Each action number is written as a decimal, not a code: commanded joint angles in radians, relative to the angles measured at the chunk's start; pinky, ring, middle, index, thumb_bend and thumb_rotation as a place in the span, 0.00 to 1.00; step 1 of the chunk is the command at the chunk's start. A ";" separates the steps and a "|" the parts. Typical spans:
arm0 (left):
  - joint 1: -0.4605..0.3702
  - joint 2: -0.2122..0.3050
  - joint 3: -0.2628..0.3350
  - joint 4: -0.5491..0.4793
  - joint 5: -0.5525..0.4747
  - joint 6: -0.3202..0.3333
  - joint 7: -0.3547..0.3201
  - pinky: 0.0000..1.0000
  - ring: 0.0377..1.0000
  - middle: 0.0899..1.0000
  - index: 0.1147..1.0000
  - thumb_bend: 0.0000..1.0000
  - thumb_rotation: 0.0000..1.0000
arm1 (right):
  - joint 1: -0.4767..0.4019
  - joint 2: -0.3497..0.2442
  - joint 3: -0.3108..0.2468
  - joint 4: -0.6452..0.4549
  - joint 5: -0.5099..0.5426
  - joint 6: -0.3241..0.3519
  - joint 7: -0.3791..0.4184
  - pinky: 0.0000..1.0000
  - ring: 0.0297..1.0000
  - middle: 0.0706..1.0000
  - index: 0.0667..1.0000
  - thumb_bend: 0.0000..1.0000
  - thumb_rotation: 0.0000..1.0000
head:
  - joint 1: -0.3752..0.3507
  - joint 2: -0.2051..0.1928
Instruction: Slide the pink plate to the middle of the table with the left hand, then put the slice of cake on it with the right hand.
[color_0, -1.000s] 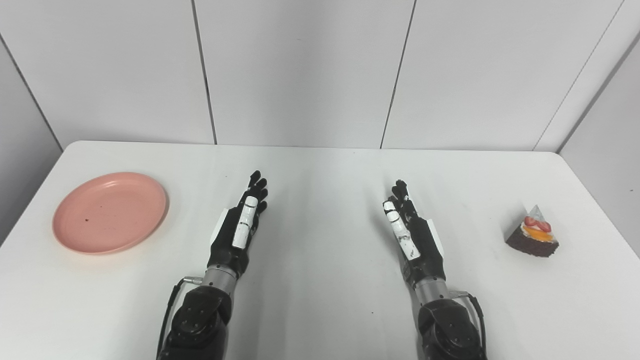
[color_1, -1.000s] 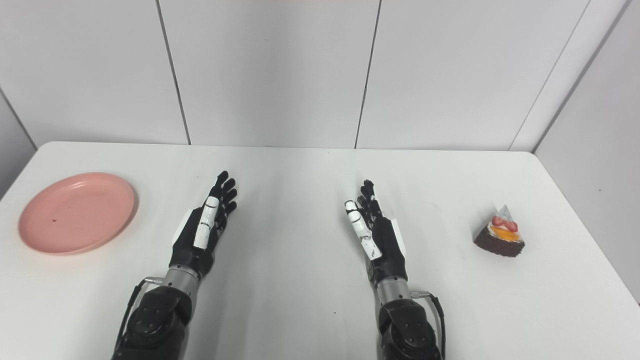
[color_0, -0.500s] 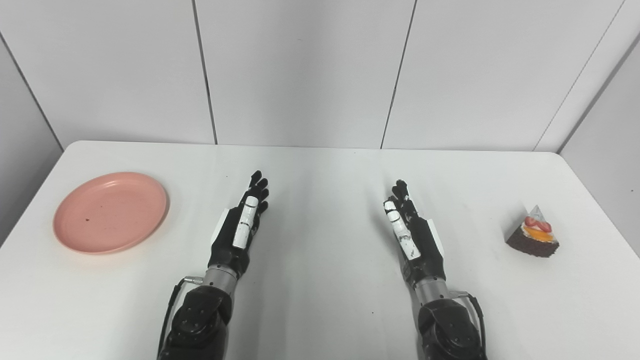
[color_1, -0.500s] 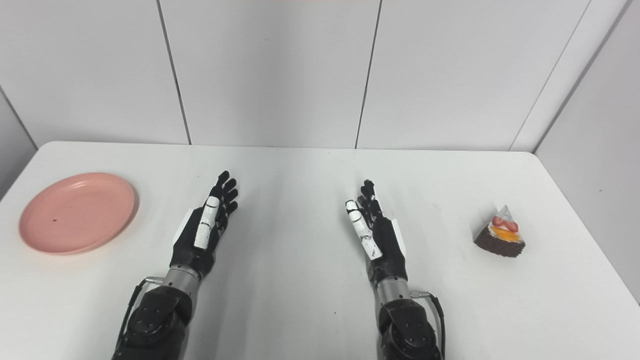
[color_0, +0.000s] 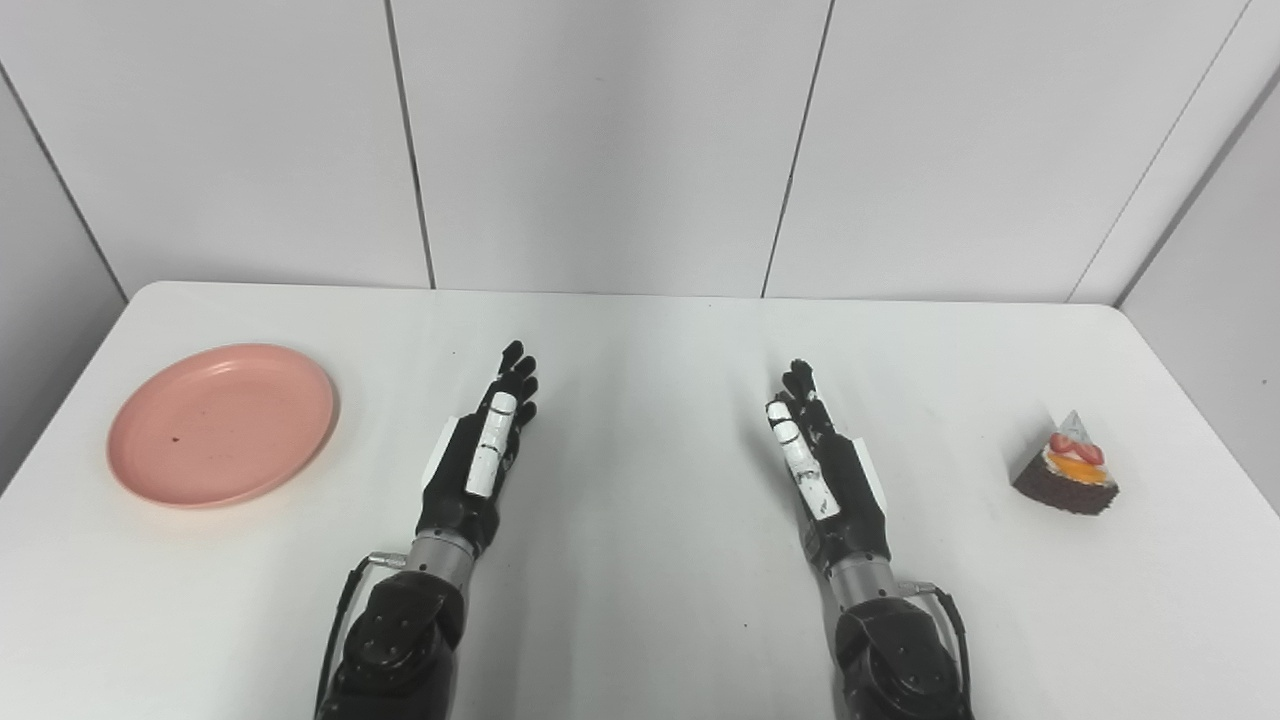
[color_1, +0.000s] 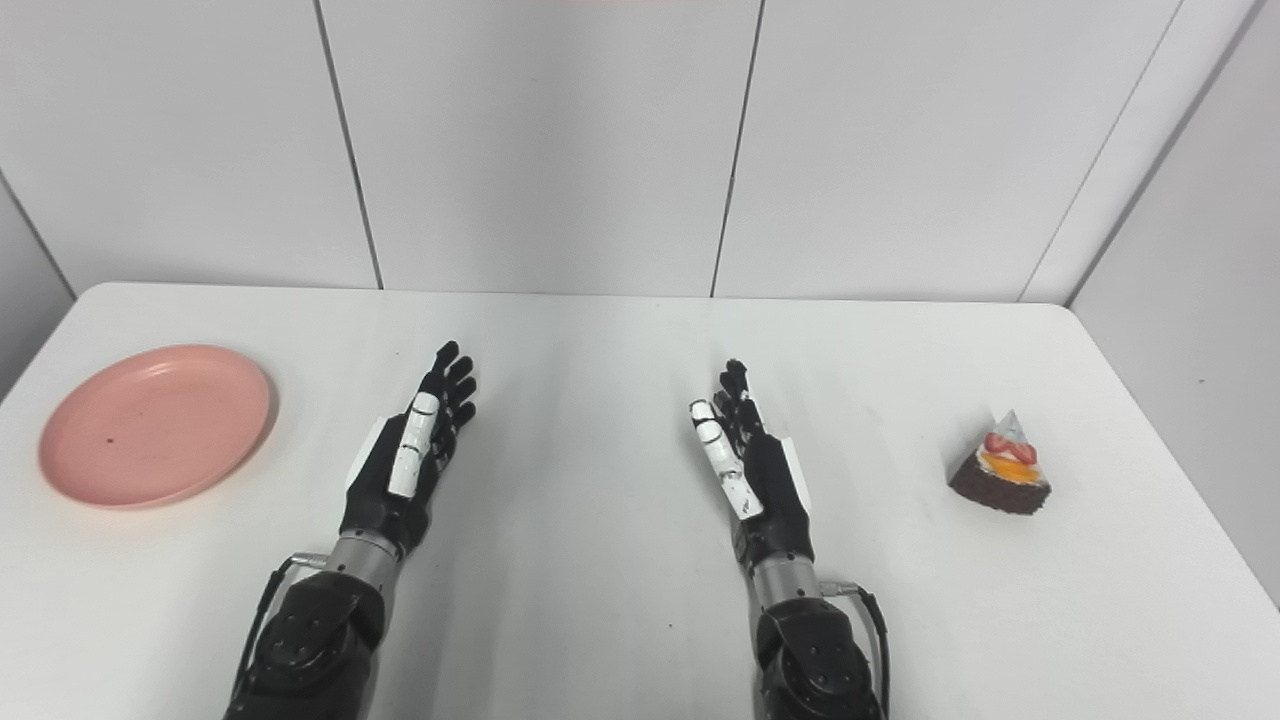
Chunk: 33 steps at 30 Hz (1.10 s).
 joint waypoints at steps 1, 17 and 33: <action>0.052 0.005 0.005 0.042 -0.004 -0.015 -0.010 1.00 1.00 1.00 1.00 0.73 1.00 | -0.034 0.001 0.001 -0.027 0.004 -0.040 0.007 1.00 1.00 1.00 1.00 0.64 0.75 | 0.001 0.001; 0.052 0.006 0.005 0.034 0.003 -0.007 -0.002 1.00 1.00 1.00 1.00 0.73 1.00 | -0.030 0.000 0.001 -0.037 0.009 -0.034 0.012 1.00 1.00 1.00 1.00 0.64 0.76 | 0.000 0.004; 0.047 0.002 0.010 0.044 0.003 -0.028 0.002 1.00 1.00 1.00 1.00 0.71 1.00 | -0.031 0.001 -0.002 -0.034 0.010 -0.038 0.009 1.00 1.00 1.00 1.00 0.66 0.75 | 0.002 0.002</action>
